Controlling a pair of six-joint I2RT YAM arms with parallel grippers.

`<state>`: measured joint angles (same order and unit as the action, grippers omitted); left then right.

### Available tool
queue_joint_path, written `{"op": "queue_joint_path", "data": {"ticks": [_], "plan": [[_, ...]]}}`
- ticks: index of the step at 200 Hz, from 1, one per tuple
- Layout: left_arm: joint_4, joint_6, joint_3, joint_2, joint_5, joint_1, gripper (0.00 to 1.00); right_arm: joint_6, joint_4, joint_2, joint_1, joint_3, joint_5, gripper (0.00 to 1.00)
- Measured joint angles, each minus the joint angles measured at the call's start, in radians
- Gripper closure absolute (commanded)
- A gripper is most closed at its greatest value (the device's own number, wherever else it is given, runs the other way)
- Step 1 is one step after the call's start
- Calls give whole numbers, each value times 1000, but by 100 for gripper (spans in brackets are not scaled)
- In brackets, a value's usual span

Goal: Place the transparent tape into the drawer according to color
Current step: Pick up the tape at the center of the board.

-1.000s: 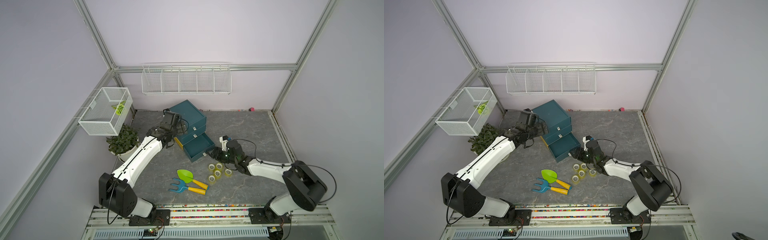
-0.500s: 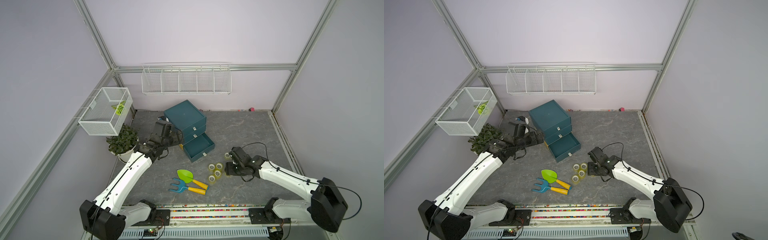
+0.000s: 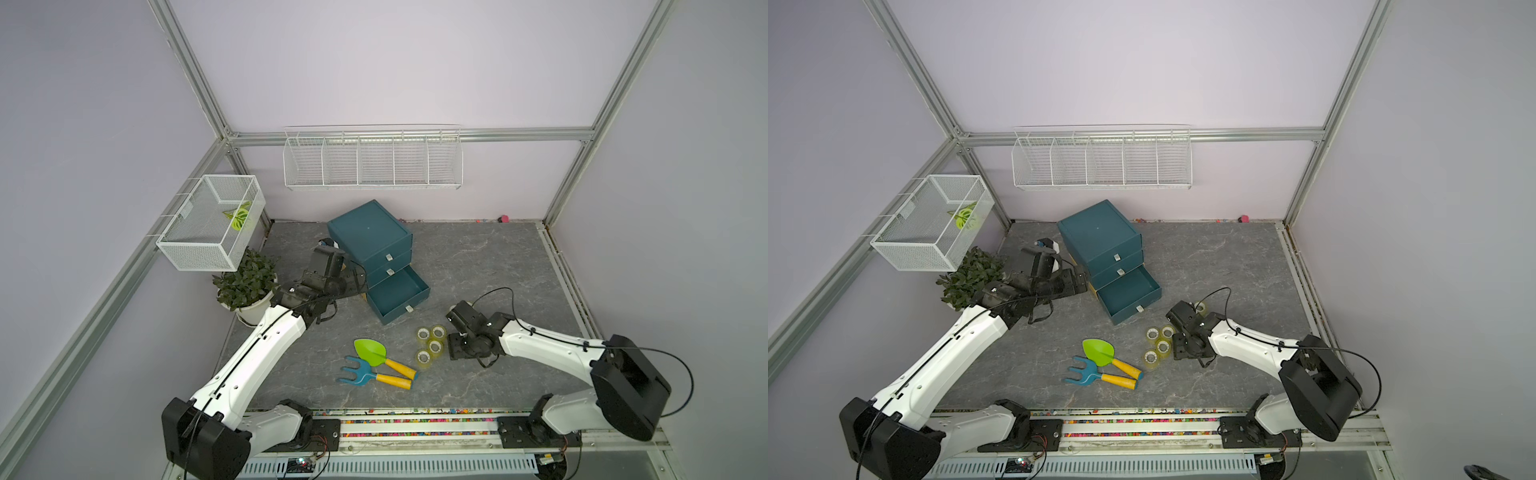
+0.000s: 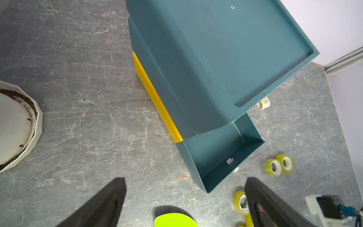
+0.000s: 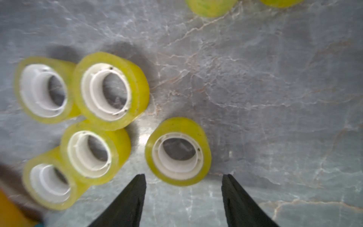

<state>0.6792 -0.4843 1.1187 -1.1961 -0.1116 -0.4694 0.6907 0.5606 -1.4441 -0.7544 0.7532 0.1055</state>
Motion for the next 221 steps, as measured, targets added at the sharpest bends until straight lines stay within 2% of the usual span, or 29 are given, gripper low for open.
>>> {"op": "queue_joint_path", "data": {"ticks": [93,156,197,221], "plan": [[0,0,-6,0,0,0,0,8,-45,-69,0,17,58,44],[0,0,-8,-1,0,0,0,19,-64,-85,3,32,81,68],[0,0,-13,-3,0,0,0,0,-29,12,29,39,76,71],[0,0,-13,-3,1,0,0,-43,-1,72,32,110,54,72]]}}
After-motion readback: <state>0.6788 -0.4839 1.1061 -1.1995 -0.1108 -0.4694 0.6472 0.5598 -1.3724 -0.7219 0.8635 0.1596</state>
